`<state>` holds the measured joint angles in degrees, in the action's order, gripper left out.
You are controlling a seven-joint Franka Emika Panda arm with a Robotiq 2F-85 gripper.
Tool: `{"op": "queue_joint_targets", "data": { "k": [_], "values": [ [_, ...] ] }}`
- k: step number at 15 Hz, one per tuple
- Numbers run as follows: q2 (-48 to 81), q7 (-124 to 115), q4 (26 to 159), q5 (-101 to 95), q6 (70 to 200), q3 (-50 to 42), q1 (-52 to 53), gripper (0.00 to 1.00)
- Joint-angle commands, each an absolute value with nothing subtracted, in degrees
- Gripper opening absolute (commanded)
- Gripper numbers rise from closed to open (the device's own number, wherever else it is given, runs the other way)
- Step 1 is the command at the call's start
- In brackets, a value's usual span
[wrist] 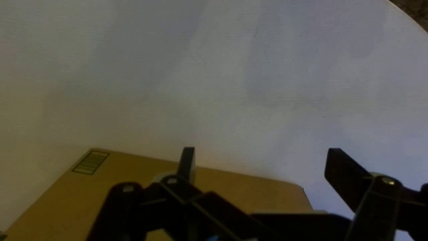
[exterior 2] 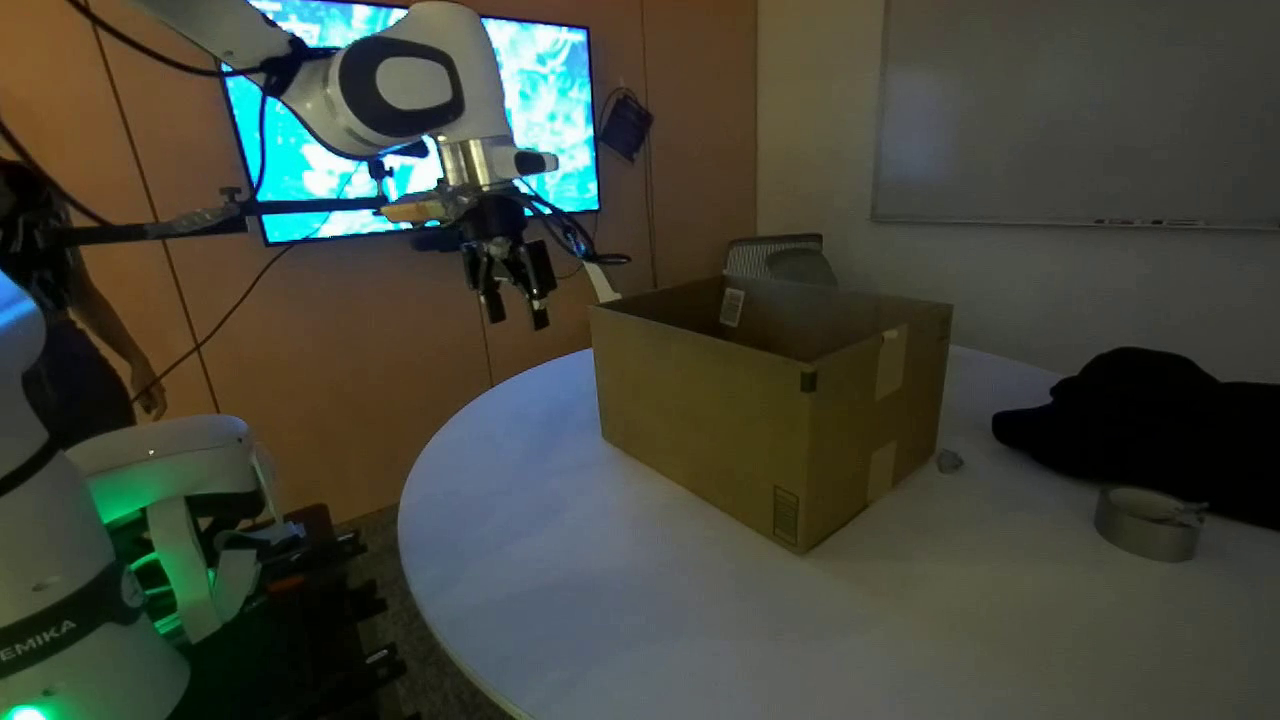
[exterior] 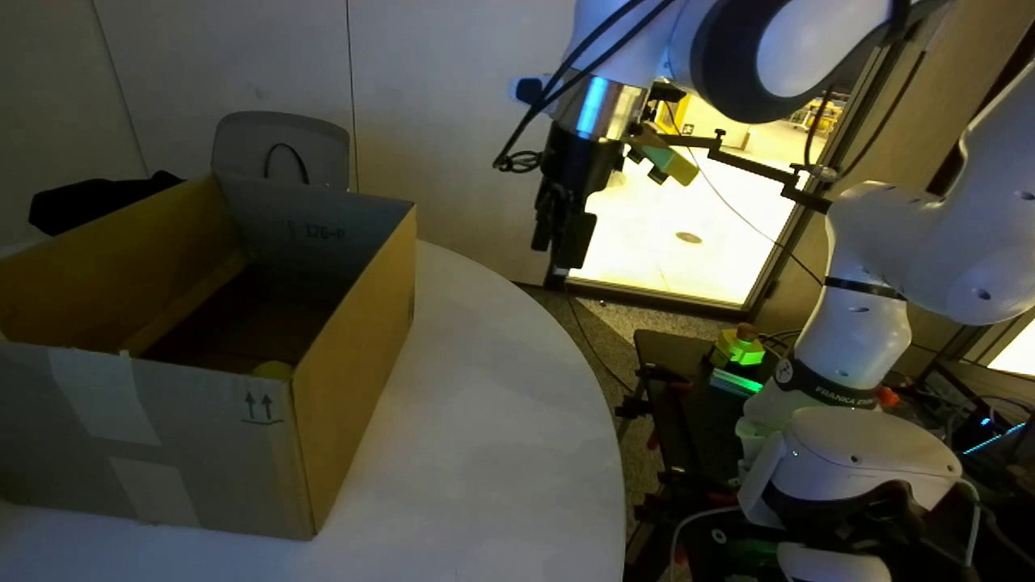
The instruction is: Put the marker on the towel, fold the towel, and then put the folded towel in the box
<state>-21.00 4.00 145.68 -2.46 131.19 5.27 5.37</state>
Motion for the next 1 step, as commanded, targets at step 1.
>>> {"op": "queue_joint_targets", "data": {
  "k": [1],
  "values": [
    [-22.1, 3.9, 146.5, -2.6, 131.0, 5.1, 5.6, 1.0]
  ]
}}
